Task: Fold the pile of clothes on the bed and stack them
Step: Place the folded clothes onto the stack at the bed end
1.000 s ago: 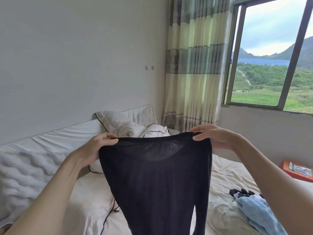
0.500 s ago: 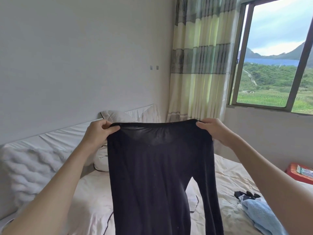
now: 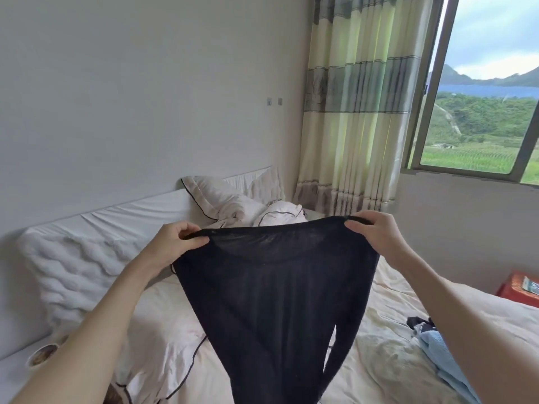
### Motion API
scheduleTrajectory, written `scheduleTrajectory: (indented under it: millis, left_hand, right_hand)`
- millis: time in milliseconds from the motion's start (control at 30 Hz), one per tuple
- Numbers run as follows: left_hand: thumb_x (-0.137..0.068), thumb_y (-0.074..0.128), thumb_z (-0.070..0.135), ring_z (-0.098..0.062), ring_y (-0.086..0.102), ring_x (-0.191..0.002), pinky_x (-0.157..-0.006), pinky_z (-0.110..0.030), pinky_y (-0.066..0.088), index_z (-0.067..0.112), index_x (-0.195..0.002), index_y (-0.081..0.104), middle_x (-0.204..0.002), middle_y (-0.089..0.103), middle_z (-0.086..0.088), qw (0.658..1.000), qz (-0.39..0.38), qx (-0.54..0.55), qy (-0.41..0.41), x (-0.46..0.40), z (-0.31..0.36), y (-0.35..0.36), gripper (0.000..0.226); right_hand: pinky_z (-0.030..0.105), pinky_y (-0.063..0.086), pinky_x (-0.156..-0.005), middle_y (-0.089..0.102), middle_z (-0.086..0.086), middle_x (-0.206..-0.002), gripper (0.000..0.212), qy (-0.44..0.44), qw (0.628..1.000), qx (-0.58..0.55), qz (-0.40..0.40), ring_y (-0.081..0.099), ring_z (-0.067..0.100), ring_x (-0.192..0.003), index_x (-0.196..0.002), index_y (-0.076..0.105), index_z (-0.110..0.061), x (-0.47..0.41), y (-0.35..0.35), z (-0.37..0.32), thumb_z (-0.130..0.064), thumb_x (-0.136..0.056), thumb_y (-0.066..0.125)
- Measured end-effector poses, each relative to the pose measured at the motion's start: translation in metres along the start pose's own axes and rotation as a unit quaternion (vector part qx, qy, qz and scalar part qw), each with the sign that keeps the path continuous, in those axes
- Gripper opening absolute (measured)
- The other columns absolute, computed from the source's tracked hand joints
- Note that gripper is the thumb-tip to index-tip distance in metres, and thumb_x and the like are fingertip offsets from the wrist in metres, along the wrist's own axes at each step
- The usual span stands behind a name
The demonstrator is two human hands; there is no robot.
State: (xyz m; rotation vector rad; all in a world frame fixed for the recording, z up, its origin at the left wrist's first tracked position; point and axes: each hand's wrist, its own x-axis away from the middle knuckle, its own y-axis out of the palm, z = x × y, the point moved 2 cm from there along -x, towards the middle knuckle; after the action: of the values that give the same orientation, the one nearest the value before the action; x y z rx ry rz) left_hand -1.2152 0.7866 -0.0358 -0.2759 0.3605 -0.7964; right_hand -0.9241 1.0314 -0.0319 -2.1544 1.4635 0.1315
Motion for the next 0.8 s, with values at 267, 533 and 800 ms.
scheduleTrajectory:
  millis: [267,533,800]
  left_hand:
    - [-0.093,0.057,0.011,-0.018,0.06,-0.09,-0.08,-0.022,0.043,0.01,-0.095,0.067,-0.095,0.068,-0.009,0.989,-0.088,-0.067,-0.098,0.072,-0.091,0.022,0.01]
    - [-0.093,0.056,0.012,-0.006,0.05,-0.064,-0.058,-0.004,0.034,0.011,-0.091,0.056,-0.068,0.052,0.008,0.969,0.145,-0.192,0.062,0.147,-0.102,0.036,0.003]
    - [-0.099,0.045,0.025,-0.018,0.053,-0.083,-0.072,-0.033,0.042,0.015,-0.106,0.052,-0.09,0.056,0.009,0.975,0.147,-0.16,0.042,0.248,-0.116,0.041,0.014]
  right_hand:
    - [0.033,0.046,-0.07,0.06,0.001,-0.07,0.013,0.029,0.982,0.146,-0.116,0.058,0.025,-0.074,-0.072,0.065,-0.014,0.057,0.028,0.099,-0.016,-0.085,0.07]
    - [0.027,0.032,-0.061,0.059,-0.004,-0.075,0.013,-0.049,0.983,0.168,-0.048,0.051,0.015,-0.071,-0.084,0.06,-0.019,0.138,0.017,0.089,-0.025,-0.094,0.055]
    - [0.037,0.045,-0.069,0.064,0.004,-0.077,0.014,0.019,0.984,0.166,-0.06,0.058,0.024,-0.073,-0.084,0.058,-0.023,0.246,0.001,0.081,-0.03,-0.095,0.052]
